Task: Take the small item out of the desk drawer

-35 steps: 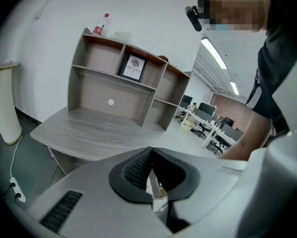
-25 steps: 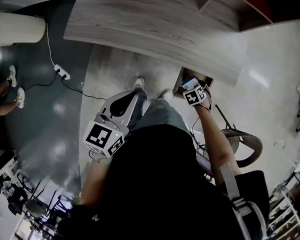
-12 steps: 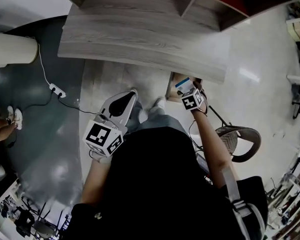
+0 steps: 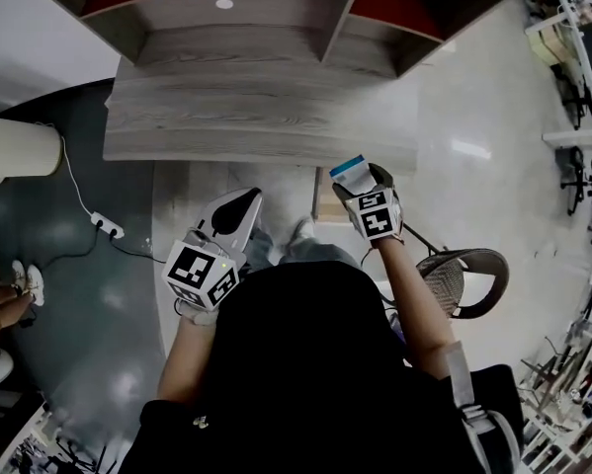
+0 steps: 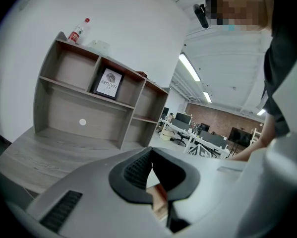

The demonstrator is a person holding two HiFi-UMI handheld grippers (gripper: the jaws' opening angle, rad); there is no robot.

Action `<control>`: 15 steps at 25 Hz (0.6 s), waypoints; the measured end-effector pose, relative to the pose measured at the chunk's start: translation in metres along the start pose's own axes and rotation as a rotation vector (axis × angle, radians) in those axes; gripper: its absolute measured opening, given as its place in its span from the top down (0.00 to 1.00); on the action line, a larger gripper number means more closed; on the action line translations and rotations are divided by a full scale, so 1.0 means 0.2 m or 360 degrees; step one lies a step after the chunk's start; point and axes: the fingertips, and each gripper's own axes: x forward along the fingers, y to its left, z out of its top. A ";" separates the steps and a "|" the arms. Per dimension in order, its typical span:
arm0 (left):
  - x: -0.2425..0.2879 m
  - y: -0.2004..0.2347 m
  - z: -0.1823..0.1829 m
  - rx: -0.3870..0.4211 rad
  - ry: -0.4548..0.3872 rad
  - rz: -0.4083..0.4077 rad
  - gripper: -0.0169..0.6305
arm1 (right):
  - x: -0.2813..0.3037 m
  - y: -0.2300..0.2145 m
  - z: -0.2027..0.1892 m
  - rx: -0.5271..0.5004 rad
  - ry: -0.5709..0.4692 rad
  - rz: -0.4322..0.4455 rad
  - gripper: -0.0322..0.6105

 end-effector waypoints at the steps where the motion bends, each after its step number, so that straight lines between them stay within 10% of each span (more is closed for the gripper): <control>1: 0.01 0.00 0.02 0.0005 -0.0007 -0.0013 0.96 | -0.04 0.00 0.06 0.0018 -0.0052 0.0002 0.33; 15: 0.14 0.01 0.24 0.0081 -0.0101 -0.0095 0.96 | -0.70 -0.02 0.75 0.0246 -0.0830 0.0110 0.33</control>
